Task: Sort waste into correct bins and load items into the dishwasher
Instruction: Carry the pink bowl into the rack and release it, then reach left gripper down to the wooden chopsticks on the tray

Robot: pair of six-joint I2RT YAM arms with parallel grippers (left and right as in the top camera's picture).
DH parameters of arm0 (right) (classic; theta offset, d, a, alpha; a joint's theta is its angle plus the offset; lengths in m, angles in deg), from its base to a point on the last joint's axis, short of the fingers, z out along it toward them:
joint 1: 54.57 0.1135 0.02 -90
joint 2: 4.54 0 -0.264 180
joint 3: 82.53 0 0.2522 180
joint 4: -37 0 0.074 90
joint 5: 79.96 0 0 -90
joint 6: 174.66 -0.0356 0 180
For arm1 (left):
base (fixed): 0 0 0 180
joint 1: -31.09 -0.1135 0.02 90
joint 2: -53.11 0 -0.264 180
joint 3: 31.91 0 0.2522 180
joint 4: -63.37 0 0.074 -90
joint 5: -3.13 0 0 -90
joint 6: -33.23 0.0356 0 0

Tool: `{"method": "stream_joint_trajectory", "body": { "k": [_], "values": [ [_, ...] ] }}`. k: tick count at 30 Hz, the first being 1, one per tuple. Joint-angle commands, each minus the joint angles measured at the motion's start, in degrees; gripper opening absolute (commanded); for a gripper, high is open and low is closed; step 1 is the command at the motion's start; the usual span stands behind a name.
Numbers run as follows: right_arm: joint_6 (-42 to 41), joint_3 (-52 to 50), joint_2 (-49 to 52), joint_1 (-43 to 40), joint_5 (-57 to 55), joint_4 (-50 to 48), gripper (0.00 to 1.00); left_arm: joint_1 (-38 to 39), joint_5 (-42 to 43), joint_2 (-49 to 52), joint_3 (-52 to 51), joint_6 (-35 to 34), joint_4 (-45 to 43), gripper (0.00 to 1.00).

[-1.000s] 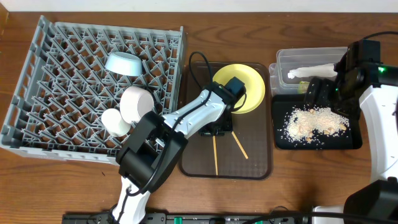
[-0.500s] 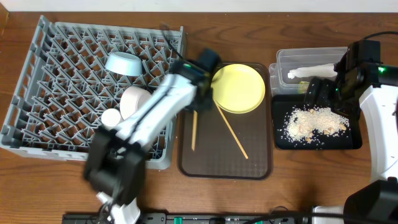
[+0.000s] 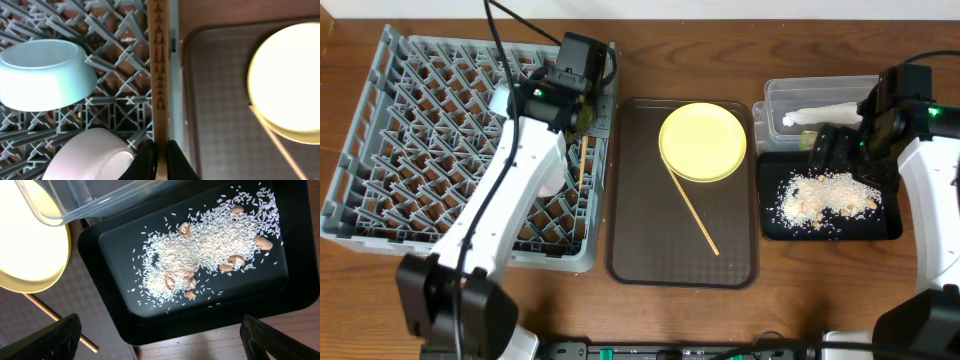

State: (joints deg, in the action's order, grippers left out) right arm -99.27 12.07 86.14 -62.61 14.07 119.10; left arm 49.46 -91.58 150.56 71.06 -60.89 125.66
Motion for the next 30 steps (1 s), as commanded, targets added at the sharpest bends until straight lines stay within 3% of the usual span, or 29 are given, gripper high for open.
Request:
{"method": "stream_joint_trajectory", "body": {
  "k": [1,7,10,11,17,21,23,30],
  "values": [
    [0.5,0.9,-1.2,-0.2,-0.3,0.2,0.99,-2.1,-0.9,3.8,-0.4,1.9,0.0,0.08],
    [0.5,0.9,-1.2,-0.2,-0.3,0.3,0.99,-2.7,-0.9,6.1,-0.5,1.9,-0.2,0.1],
    [0.5,0.9,-1.2,-0.2,-0.3,0.3,0.99,-2.7,-0.9,6.1,-0.5,1.9,-0.7,0.17],
    [0.5,0.9,-1.2,-0.2,-0.3,0.3,0.99,-2.7,-0.9,6.1,-0.5,1.9,-0.8,0.29],
    [0.5,0.9,-1.2,-0.2,-0.3,0.3,0.99,-2.6,-0.4,5.9,-0.5,1.2,-0.7,0.35],
    [0.5,0.9,-1.2,-0.2,-0.3,0.3,0.99,-1.2,12.0,5.6,-0.5,-2.5,-0.4,0.5],
    [0.5,0.9,-1.2,-0.2,-0.3,0.2,0.99,1.8,18.2,5.7,-0.8,-7.1,0.2,0.52],
    [0.5,0.9,-1.2,-0.2,-0.3,0.2,0.99,11.9,12.0,6.8,-3.8,-25.1,0.1,0.53]
  ]
}}
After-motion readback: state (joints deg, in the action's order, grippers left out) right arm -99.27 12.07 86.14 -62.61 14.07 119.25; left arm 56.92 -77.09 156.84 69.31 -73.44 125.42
